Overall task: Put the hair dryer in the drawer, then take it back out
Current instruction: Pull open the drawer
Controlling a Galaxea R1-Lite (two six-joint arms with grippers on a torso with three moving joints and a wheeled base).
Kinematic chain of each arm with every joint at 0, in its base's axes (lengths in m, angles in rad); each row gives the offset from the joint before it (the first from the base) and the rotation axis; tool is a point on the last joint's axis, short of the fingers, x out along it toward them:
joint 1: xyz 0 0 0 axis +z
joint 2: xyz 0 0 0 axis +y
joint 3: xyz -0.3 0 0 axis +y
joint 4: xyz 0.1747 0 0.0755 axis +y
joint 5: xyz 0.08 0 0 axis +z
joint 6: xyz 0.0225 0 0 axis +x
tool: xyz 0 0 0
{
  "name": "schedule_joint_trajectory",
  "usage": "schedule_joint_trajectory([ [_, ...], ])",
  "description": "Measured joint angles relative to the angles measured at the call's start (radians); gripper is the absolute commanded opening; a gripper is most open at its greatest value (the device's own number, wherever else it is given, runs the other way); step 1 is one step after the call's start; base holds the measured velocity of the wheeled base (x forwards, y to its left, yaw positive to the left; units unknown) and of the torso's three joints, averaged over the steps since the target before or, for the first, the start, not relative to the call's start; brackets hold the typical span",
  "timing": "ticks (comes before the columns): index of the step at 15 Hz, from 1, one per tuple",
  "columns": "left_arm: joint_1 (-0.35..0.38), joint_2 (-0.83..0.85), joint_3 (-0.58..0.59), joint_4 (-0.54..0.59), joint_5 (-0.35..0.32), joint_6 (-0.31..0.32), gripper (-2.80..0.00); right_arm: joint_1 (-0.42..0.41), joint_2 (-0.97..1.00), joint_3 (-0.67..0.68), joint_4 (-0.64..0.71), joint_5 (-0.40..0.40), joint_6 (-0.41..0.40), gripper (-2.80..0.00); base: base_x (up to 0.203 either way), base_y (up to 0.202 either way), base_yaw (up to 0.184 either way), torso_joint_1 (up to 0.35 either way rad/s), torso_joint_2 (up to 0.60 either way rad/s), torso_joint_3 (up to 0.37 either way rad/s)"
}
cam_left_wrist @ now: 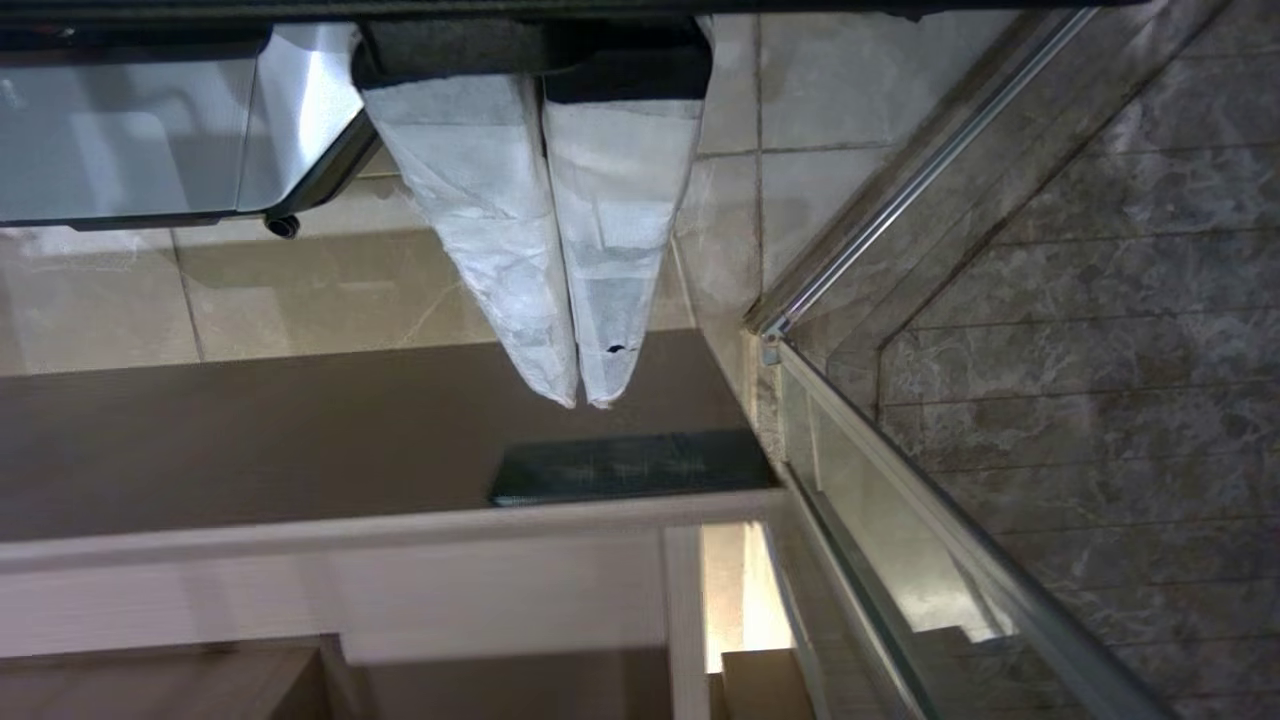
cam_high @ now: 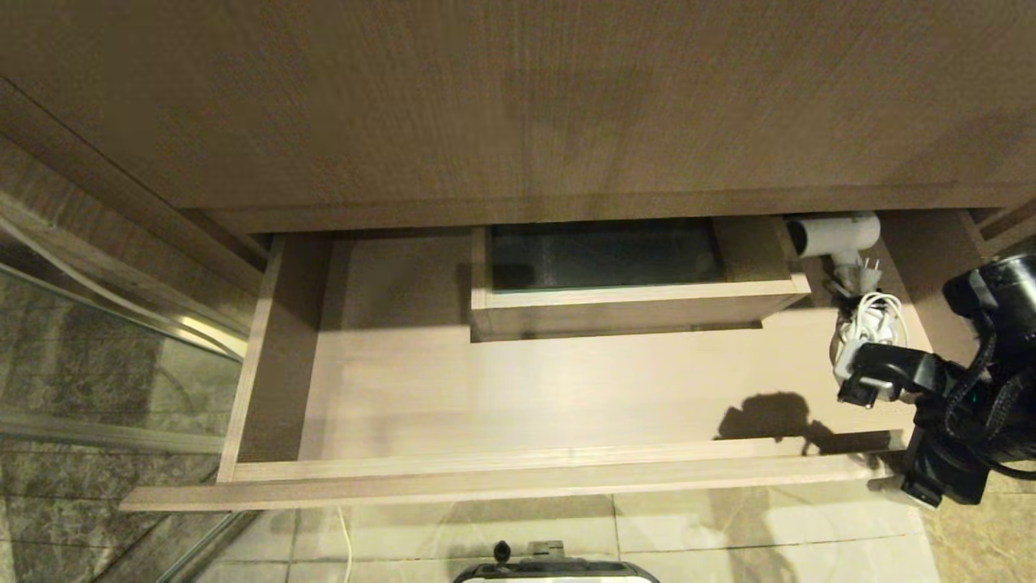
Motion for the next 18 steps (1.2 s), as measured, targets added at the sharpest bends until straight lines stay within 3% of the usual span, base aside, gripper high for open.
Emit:
schedule_joint_trajectory([
  [2, 0.0, 0.0, 0.0, 0.0, 0.0, 0.0, -2.8, -0.036, -0.049, 0.037, -0.067, 0.014, 0.005, 0.0, 0.0, 0.0, 0.0, 0.0, 0.0, 0.0],
  [8, 0.0, 0.0, 0.0, 0.0, 0.0, 0.0, -2.8, -0.067, -0.224, 0.203, -0.079, -0.005, 0.003, 0.0, 0.0, 0.0, 0.0, 0.0, 0.0, 0.0],
  [10, 0.0, 0.0, 0.0, 0.0, 0.0, 0.0, -2.8, -0.067, -0.263, 0.229, -0.118, -0.046, 0.004, 0.0, 0.0, 0.0, 0.0, 0.0, 0.0, 0.0],
  [15, 0.0, 0.0, 0.0, 0.0, 0.0, 0.0, -2.8, -0.067, -0.337, 0.269, -0.159, -0.04, 0.018, 0.0, 0.0, 0.0, 0.0, 0.0, 0.0, 0.0],
  [16, 0.0, 0.0, 0.0, 0.0, 0.0, 0.0, -2.8, -0.067, -0.355, 0.27, -0.154, -0.032, 0.037, -2.8, 0.0, 0.0, 0.0, 0.0, 0.0, 0.0],
  [18, -0.001, 0.0, 0.0, 0.0, 0.0, 0.0, -2.8, -0.066, -0.393, 0.273, -0.167, -0.021, 0.075, -2.8, 0.0, 0.0, 0.0, 0.0, 0.0, 0.0],
])
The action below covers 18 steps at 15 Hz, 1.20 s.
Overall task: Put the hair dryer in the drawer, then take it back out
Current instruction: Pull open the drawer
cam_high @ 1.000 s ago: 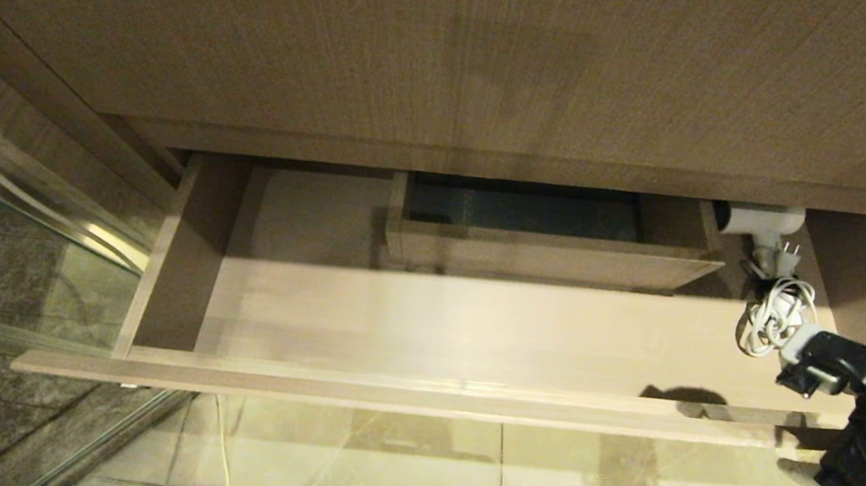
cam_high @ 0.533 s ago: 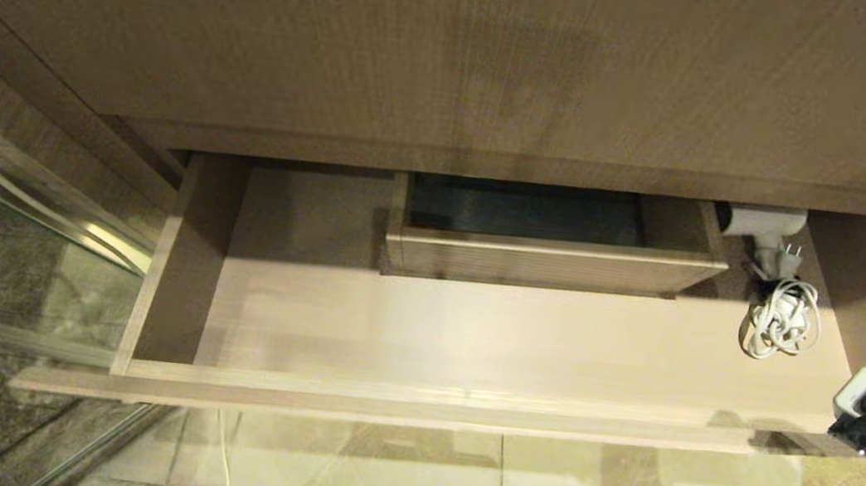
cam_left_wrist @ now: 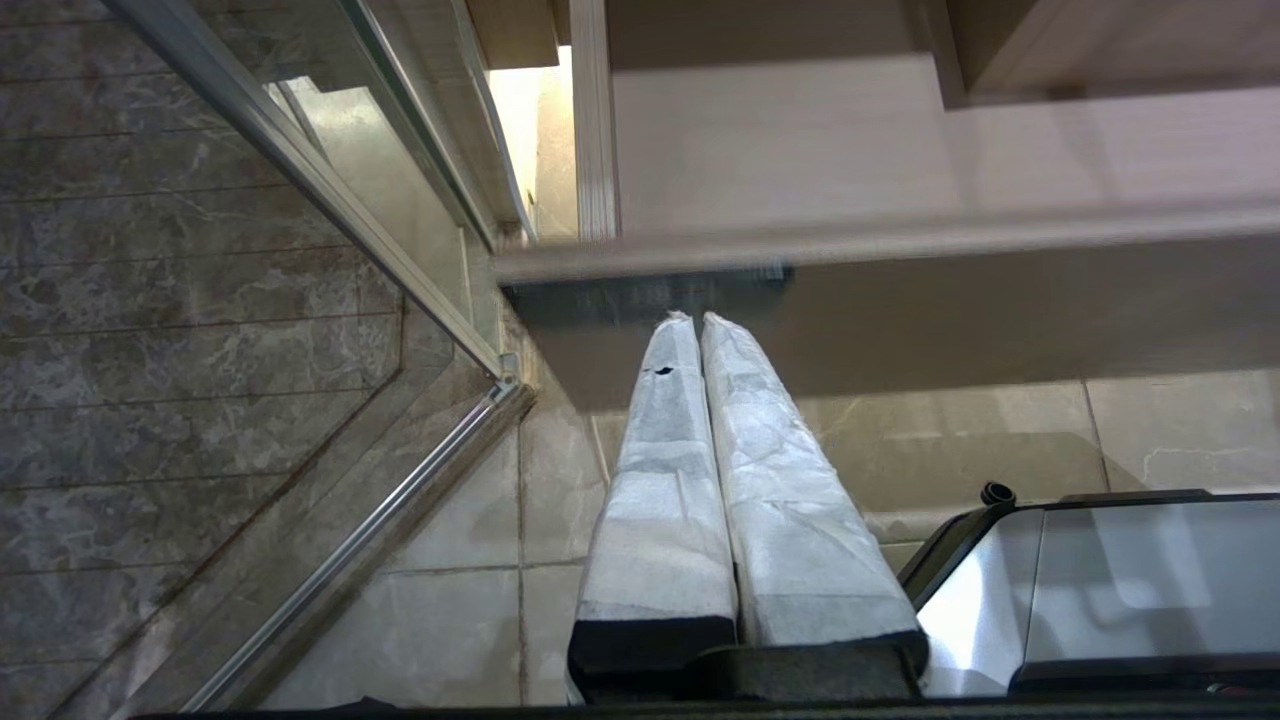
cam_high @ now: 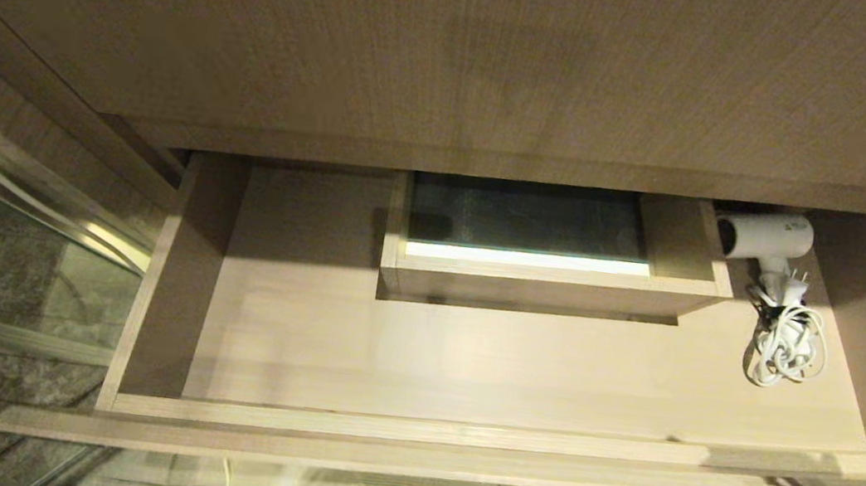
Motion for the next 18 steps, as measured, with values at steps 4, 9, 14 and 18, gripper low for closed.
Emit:
schedule_joint_trajectory([
  [4, 0.001, 0.0, 0.0, 0.0, 0.0, 0.0, -2.8, -0.042, -0.045, -0.013, -0.049, 0.004, 0.032, -2.8, 0.0, 0.0, 0.0, 0.0, 0.0, 0.0],
  [9, 0.001, 0.0, 0.0, 0.0, 0.0, 0.0, -2.8, -0.169, 0.017, -0.048, -0.131, 0.005, 0.067, -2.8, 0.0, 0.0, 0.0, 0.0, 0.0, 0.0],
  [14, 0.001, 0.0, 0.0, 0.0, 0.0, 0.0, -2.8, -0.221, 0.146, -0.174, -0.133, 0.005, 0.142, -2.8, 0.0, 0.0, 0.0, 0.0, 0.0, 0.0],
  [18, 0.0, 0.0, 0.0, 0.0, 0.0, 0.0, -2.8, -0.263, 0.34, -0.347, -0.14, 0.037, 0.202, -2.8, 0.0, 0.0, 0.0, 0.0, 0.0, 0.0],
])
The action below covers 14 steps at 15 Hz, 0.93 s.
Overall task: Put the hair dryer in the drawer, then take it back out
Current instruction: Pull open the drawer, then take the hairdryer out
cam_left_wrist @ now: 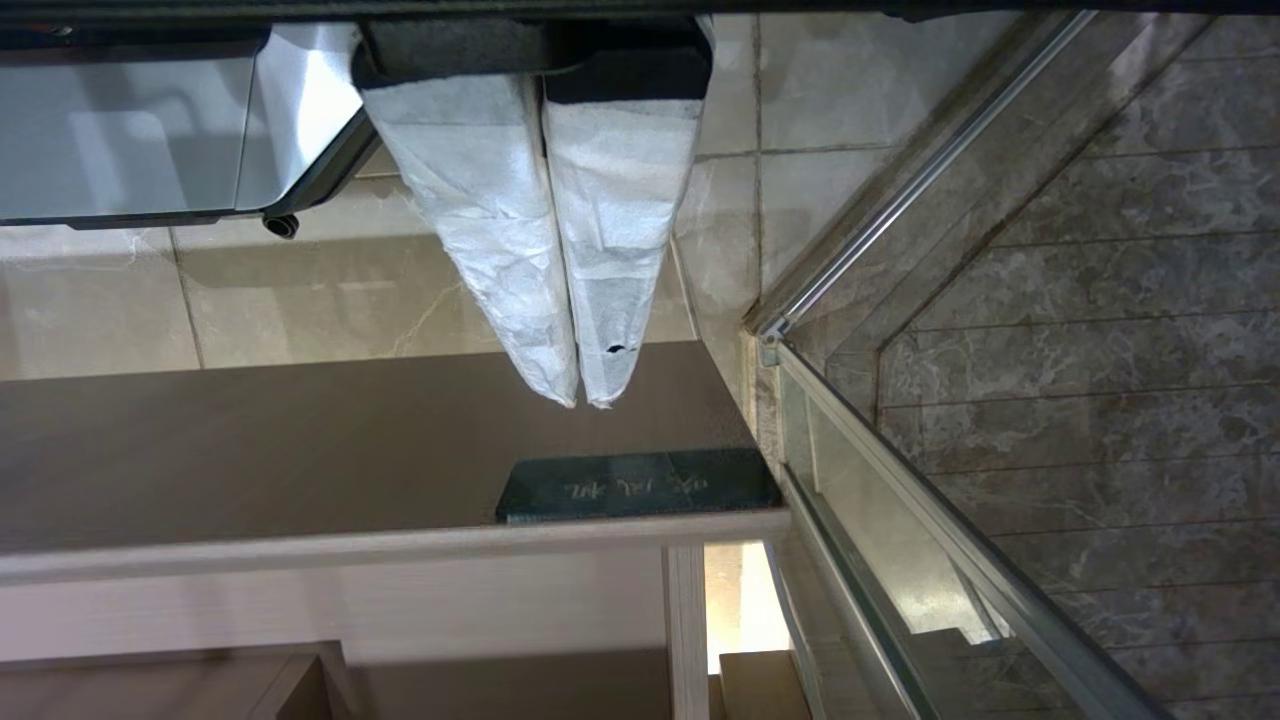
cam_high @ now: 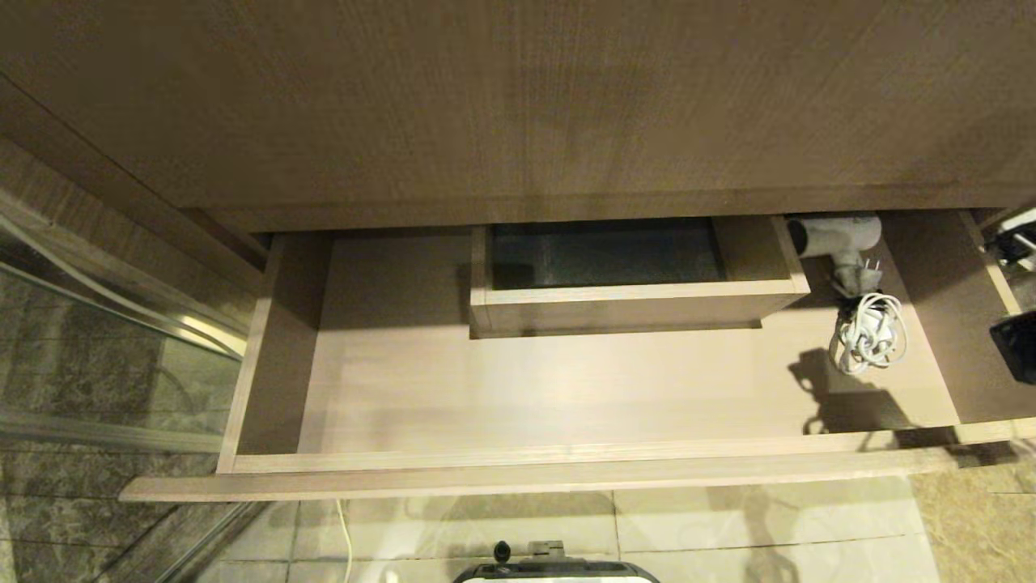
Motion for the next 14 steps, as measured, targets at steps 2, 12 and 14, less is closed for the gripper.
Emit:
schedule_joint_trajectory([
  [2, 0.0, 0.0, 0.0, 0.0, 0.0, 0.0, -2.8, -0.014, 0.121, -0.122, -0.003, 0.02, 0.057, -2.8, 0.0, 0.0, 0.0, 0.0, 0.0, 0.0],
  [12, 0.0, 0.0, 0.0, 0.0, 0.0, 0.0, -2.8, -0.094, 0.444, -0.344, 0.01, 0.173, 0.14, 0.0, 0.0, 0.0, 0.0, 0.0, 0.0, 0.0],
  [14, 0.0, 0.0, 0.0, 0.0, 0.0, 0.0, -2.8, -0.104, 0.474, -0.348, 0.005, 0.184, 0.171, 0.0, 0.0, 0.0, 0.0, 0.0, 0.0, 0.0],
])
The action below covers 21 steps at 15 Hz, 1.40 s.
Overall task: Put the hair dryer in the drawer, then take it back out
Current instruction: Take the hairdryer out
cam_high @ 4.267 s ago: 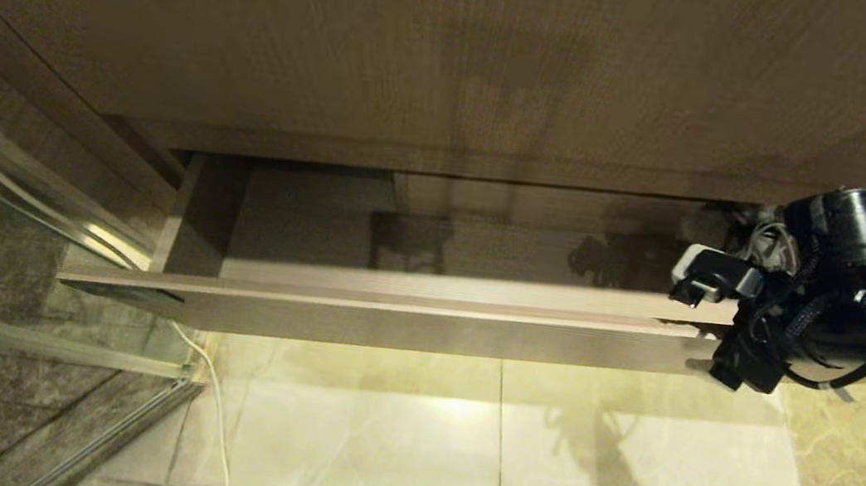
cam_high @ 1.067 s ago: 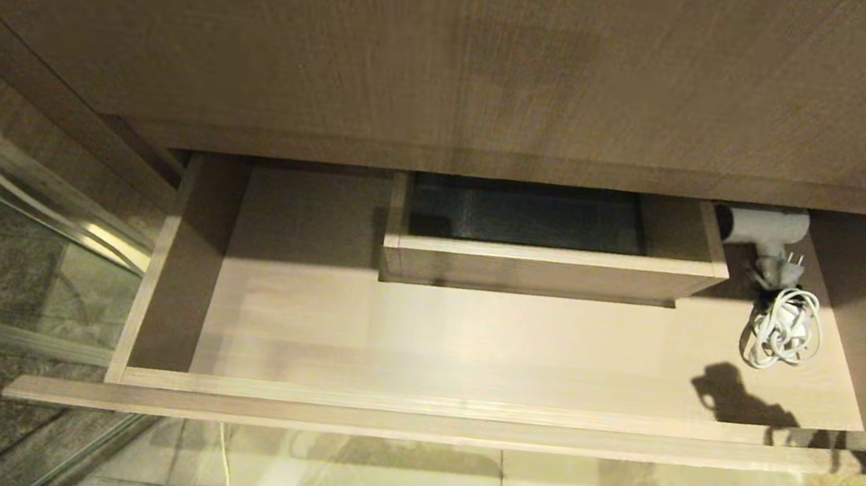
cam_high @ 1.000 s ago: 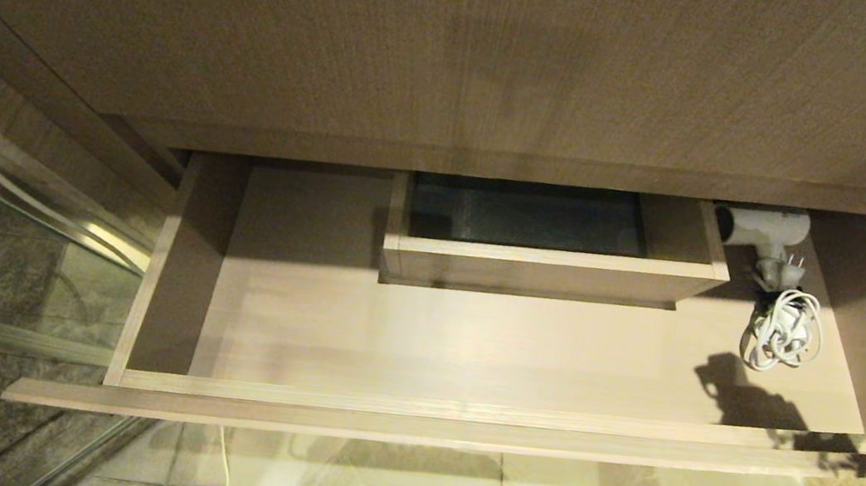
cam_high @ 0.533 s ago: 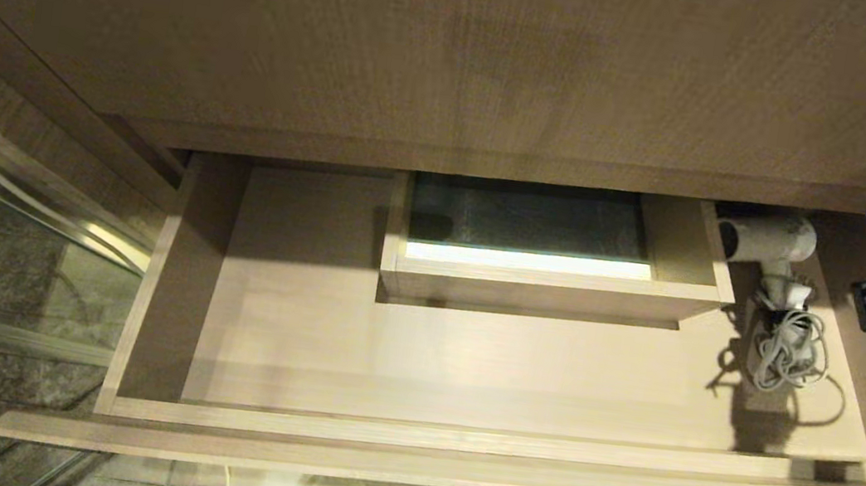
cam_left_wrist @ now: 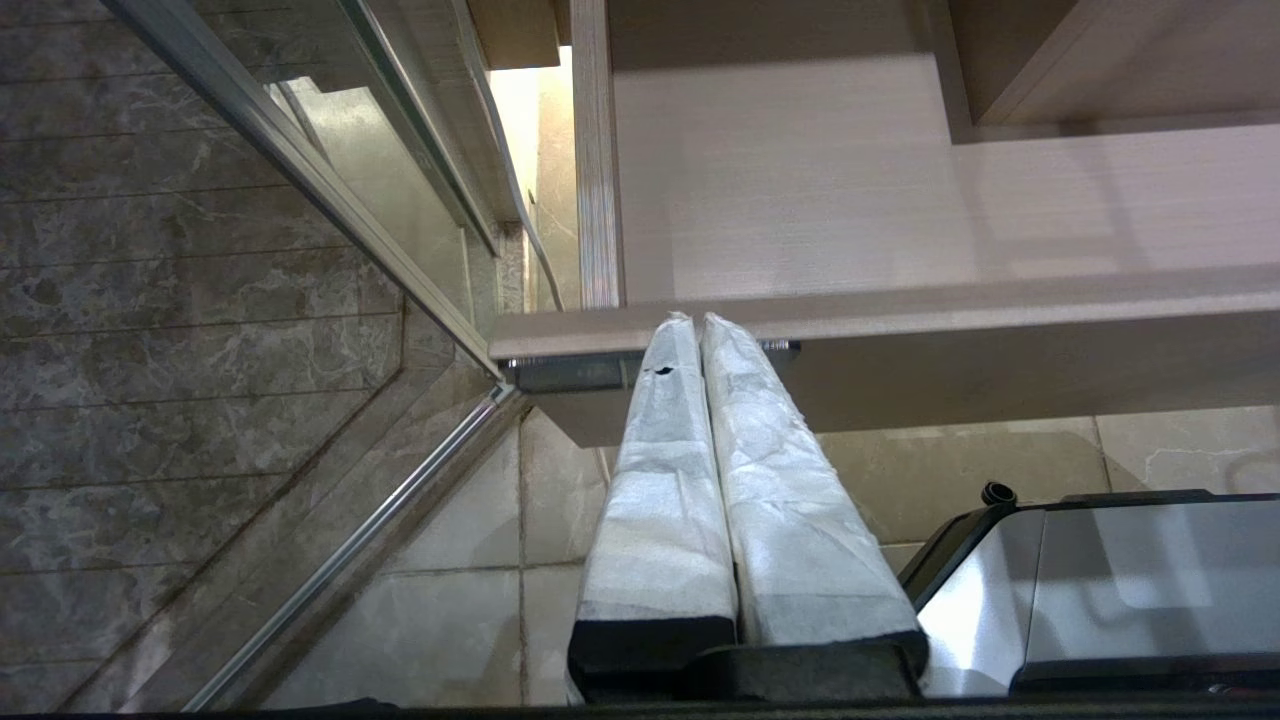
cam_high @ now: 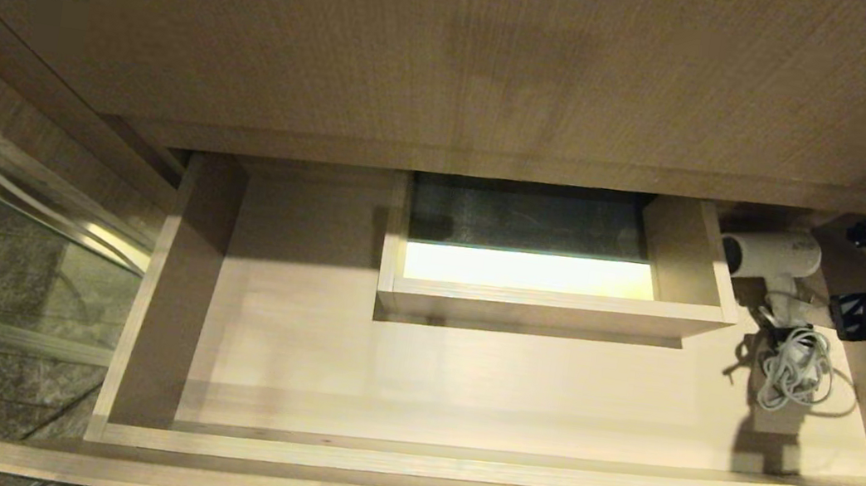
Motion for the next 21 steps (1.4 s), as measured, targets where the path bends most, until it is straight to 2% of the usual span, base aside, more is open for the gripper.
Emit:
schedule_joint_trajectory([
  [2, 0.0, 0.0, 0.0, 0.0, 0.0, 0.0, -2.8, -0.002, 0.033, -0.016, 0.0, 0.048, 0.041, 0.0, 0.0, 0.0, 0.0, 0.0, 0.0, 0.0],
  [7, 0.0, 0.0, 0.0, 0.0, 0.0, 0.0, -2.8, -0.003, 0.139, -0.108, -0.002, 0.21, 0.072, 0.0, 0.0, 0.0, 0.0, 0.0, 0.0, 0.0],
  [13, 0.0, 0.0, 0.0, 0.0, 0.0, 0.0, -2.8, -0.008, 0.265, -0.245, -0.011, 0.234, 0.056, 0.0, 0.0, 0.0, 0.0, 0.0, 0.0, 0.0],
  [14, 0.0, 0.0, 0.0, 0.0, 0.0, 0.0, -2.8, -0.012, 0.277, -0.253, -0.014, 0.234, 0.055, -2.8, 0.0, 0.0, 0.0, 0.0, 0.0, 0.0],
  [18, 0.0, 0.0, 0.0, 0.0, 0.0, -0.001, -2.8, -0.02, 0.301, -0.255, -0.024, 0.231, 0.046, -2.8, 0.0, 0.0, 0.0, 0.0, 0.0, 0.0],
  [21, 0.0, 0.0, 0.0, 0.0, 0.0, 0.0, -2.8, -0.023, 0.296, -0.26, -0.018, 0.226, -0.003, -2.8, 0.0, 0.0, 0.0, 0.0, 0.0, 0.0],
])
